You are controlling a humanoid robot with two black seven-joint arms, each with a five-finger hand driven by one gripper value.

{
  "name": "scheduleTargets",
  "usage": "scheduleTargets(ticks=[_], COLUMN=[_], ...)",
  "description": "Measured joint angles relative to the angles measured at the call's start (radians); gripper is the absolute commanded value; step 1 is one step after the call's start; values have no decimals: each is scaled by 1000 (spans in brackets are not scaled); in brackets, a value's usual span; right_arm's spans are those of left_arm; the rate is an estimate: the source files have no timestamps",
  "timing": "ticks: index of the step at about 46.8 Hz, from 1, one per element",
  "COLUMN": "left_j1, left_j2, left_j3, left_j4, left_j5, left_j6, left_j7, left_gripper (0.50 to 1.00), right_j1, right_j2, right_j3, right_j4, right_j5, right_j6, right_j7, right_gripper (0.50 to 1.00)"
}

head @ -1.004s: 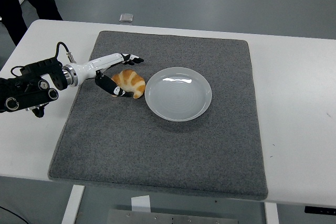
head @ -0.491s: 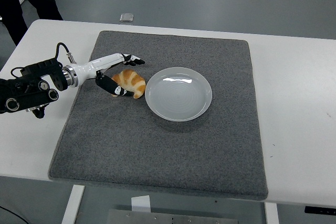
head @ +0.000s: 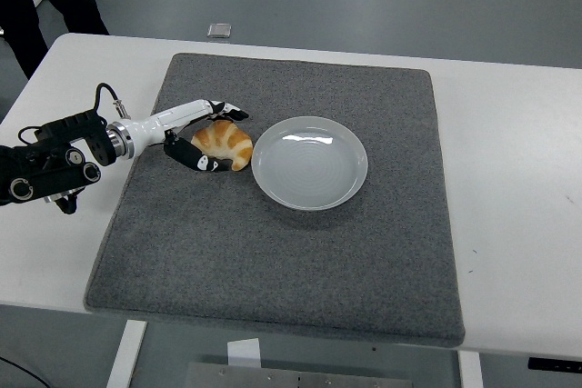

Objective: Place the bread on the plate

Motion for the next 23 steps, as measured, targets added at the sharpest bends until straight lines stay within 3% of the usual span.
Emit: scheduleTargets(ticks=[11, 19, 20, 21, 23], left_j1=[0, 0, 0, -6, -9], left_j2=[0, 0, 0, -7, -6], left_j3=[0, 0, 0, -2, -2], left_j4=[0, 0, 0, 28, 29], left_j5=[0, 0, 0, -3, -2], left_j6=[0, 0, 0, 41, 42], left_j7=[0, 0, 0, -13, -13], left_gripper=[767, 510, 500, 500, 500], right_j1=[0, 0, 0, 0, -1], right_j2=[0, 0, 0, 0, 0], right_j3=[0, 0, 0, 0, 0], right_j4=[0, 0, 0, 0, 0], right_j5=[0, 0, 0, 0, 0], right_j6=[0, 0, 0, 0, -1], right_j7=[0, 0, 0, 0, 0], right_gripper=[952, 952, 952, 952, 952])
